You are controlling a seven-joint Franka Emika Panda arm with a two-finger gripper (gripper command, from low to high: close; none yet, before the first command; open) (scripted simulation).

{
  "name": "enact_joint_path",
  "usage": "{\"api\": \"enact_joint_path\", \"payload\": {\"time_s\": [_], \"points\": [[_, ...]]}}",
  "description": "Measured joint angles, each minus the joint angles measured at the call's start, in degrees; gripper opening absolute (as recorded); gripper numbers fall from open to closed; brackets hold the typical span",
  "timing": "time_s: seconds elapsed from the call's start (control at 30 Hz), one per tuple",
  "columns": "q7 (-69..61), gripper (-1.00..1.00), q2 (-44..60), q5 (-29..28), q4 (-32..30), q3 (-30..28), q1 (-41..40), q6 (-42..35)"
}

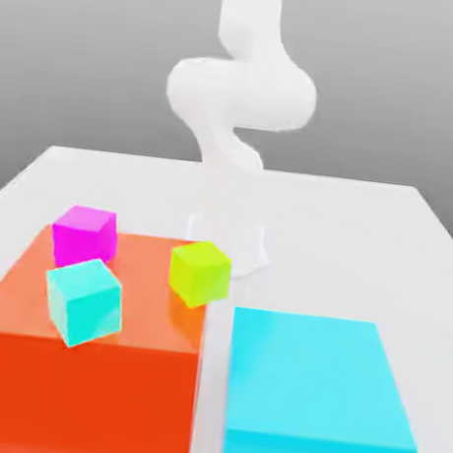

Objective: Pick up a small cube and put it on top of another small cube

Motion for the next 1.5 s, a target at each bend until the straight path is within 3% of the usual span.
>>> {"api": "enact_joint_path", "payload": {"time_s": [0.47,0.8,1.1,1.17,1.27,1.37,1.4,1.5], "points": [[-28.8,0.0,20.9,-18.7,-9.5,-13.9,-8.1,9.7],[-56.7,0.0,36.3,-21.5,-17.3,-26.5,-12.7,19.0],[-63.0,0.0,40.1,-2.7,-34.0,-31.6,-15.6,31.5],[-66.5,0.0,42.7,4.9,-34.9,-30.3,-15.1,34.4],[-76.3,0.0,48.9,19.4,-34.0,-19.6,-21.9,39.0],[-81.4,0.0,55.0,26.2,-32.6,-6.6,-33.4,43.9],[-82.1,-1.0,56.6,26.9,-32.2,-3.7,-36.2,45.3],[-82.1,-1.0,56.6,26.9,-32.2,-3.7,-36.2,45.2]]}}
